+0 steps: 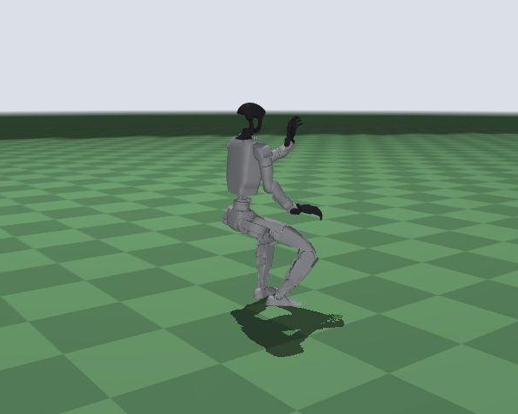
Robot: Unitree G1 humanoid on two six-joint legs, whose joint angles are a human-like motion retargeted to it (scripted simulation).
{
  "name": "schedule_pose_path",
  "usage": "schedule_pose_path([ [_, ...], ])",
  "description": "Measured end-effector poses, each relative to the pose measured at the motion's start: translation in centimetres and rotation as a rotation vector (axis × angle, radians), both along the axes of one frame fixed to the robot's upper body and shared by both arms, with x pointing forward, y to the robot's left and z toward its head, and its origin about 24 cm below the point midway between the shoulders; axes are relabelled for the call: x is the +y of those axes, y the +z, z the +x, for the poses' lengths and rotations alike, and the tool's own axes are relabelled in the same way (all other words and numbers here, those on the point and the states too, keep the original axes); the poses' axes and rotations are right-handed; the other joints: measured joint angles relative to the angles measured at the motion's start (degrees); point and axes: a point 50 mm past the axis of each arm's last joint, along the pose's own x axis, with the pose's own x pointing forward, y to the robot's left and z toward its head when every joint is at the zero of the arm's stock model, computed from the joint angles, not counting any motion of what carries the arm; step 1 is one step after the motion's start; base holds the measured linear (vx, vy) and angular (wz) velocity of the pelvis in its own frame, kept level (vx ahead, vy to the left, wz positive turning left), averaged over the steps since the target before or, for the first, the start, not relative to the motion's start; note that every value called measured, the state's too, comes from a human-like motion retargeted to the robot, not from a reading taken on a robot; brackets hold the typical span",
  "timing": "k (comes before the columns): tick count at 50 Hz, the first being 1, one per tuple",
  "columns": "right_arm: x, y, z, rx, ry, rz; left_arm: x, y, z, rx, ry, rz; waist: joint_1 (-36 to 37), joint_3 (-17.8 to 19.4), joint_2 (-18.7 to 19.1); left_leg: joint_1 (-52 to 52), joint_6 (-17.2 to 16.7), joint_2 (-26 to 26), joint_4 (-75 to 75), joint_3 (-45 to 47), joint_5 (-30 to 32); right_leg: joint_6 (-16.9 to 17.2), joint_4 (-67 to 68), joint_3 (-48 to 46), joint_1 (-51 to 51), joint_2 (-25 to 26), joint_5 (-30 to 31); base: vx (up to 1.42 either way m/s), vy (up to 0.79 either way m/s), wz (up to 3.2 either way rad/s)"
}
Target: Upper body actions
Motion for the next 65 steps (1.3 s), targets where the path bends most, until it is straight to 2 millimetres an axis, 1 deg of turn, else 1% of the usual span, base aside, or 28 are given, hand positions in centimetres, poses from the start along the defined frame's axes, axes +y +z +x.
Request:
schedule_pose_path([
  [7,0.0,0.1,0.2,-0.001,0.002,-0.005,0.4,2.6,-1.2,-0.131,0.039,0.074,-0.3,0.0,0.2,-0.1,0.0,0.1,0.0,0.0,0.0,0.0,0.0,0.0,-0.1,0.1,0.0,0.0,0.0,0.0],
  [10,0.2,0.1,0.2,-0.002,0.003,0.001,0.5,3.2,-1.7,-0.174,0.084,0.05,-0.6,-0.1,0.1,0.1,0.6,0.6,0.4,0.9,-0.7,0.0,0.0,-0.1,-0.2,-0.1,0.0,0.0,0.0,0.0],
  [13,0.3,0.0,0.2,0.001,0.008,-0.001,0.7,3.4,-1.7,-0.174,0.066,-0.023,-0.7,-0.2,0.0,0.0,0.1,0.2,0.2,0.4,-0.4,-0.1,0.0,0.0,-0.2,0.0,0.0,0.0,0.0,0.0],
  [15,0.3,0.0,0.2,0.001,0.006,-0.002,0.6,3.6,-1.6,-0.171,0.029,-0.021,-0.6,-0.3,0.0,0.0,0.1,0.2,0.2,0.4,-0.3,-0.1,0.0,0.1,-0.3,0.0,0.0,0.0,0.0,0.0],
  [18,0.0,-0.1,0.1,0.004,0.001,-0.002,0.6,4.0,-1.4,-0.159,0.02,0.034,-0.5,-0.4,0.2,-0.1,0.1,0.1,0.2,0.4,-0.3,-0.1,0.0,0.1,-0.3,-0.1,-0.1,0.0,0.0,0.0],
  [21,-0.1,-0.1,0.1,0.003,-0.002,-0.003,0.9,4.3,-1.4,-0.169,0.046,0.047,-0.4,-0.5,0.4,-0.1,0.1,0.1,0.2,0.5,-0.3,0.0,0.0,0.2,-0.4,-0.1,-0.1,0.0,0.0,0.0],
  [28,-0.3,0.0,0.0,-0.002,-0.011,-0.005,0.6,5.1,-2.8,-0.274,0.115,0.154,-0.2,-0.3,0.7,-0.1,0.1,0.0,0.1,0.5,-0.3,0.0,0.0,0.2,-0.3,-0.2,-0.1,0.0,0.0,0.0],
  [30,-0.3,0.0,0.0,-0.004,-0.012,-0.005,0.5,5.1,-3.1,-0.3,0.136,0.172,-0.2,-0.2,0.7,-0.1,0.2,0.0,0.1,0.5,-0.3,0.0,0.0,0.2,-0.3,-0.2,-0.1,0.0,0.0,0.0],
  [36,-0.4,0.0,-0.1,-0.002,-0.017,-0.001,-0.8,5.2,-4.0,-0.355,0.113,0.285,-0.1,-0.2,0.6,-0.1,0.2,-0.1,0.1,0.5,-0.3,0.0,0.0,0.1,-0.3,-0.3,-0.1,0.0,0.0,0.0],
  [41,-0.3,-0.1,-0.1,0.001,-0.017,0.001,-0.9,5.0,-4.3,-0.378,0.19,0.358,-0.1,-0.4,0.6,0.0,0.1,0.1,0.2,0.5,-0.3,-0.1,0.0,0.1,-0.3,-0.1,0.0,0.0,0.0,0.0],
  [44,-0.2,-0.1,-0.1,0.0,-0.016,0.004,-0.3,4.5,-3.9,-0.364,0.249,0.362,-0.2,-0.5,0.6,0.0,0.1,0.3,0.3,0.5,-0.3,-0.1,0.0,0.1,-0.3,0.0,0.0,0.0,0.0,0.0],
  [47,-0.2,-0.1,-0.1,-0.002,-0.019,0.009,0.8,3.9,-3.3,-0.327,0.287,0.35,-0.1,-0.6,0.6,0.0,0.0,0.4,0.3,0.5,-0.3,-0.2,-0.1,0.2,-0.4,0.1,0.0,0.0,0.0,0.0],
  [50,-0.2,-0.2,-0.2,-0.003,-0.025,0.017,2.5,3.4,-2.8,-0.29,0.363,0.345,0.2,-0.6,0.5,0.0,0.0,0.5,0.3,0.5,-0.2,-0.2,-0.1,0.2,-0.5,0.2,0.0,0.0,0.0,0.0],
  [56,-0.4,-0.2,-0.2,-0.008,-0.032,0.029,6.1,2.0,-1.6,-0.187,0.503,0.261,0.5,-0.6,0.3,-0.1,0.1,0.2,0.2,0.7,-0.2,-0.1,-0.1,0.4,-0.6,0.0,0.0,0.0,0.0,0.0],
  [60,-0.5,-0.2,-0.3,-0.012,-0.035,0.033,7.9,0.9,-0.8,-0.089,0.51,0.161,0.5,-0.7,0.3,-0.1,0.1,-0.1,0.1,0.8,-0.3,0.0,0.0,0.5,-0.6,-0.2,-0.1,0.0,0.0,0.0],
  [63,-0.8,-0.1,-0.2,-0.019,-0.037,0.03,8.6,0.4,-0.5,-0.045,0.471,0.116,0.4,-0.7,0.3,-0.2,0.2,-0.3,0.1,0.8,-0.3,0.1,0.0,0.5,-0.6,-0.3,-0.1,0.0,0.0,0.0],
  [65,-1.0,0.0,-0.1,-0.023,-0.036,0.025,8.6,0.4,-0.5,-0.044,0.442,0.1,0.4,-0.7,0.3,-0.2,0.2,-0.4,0.0,0.8,-0.3,0.1,0.0,0.5,-0.6,-0.4,-0.1,0.0,0.0,0.0],
])
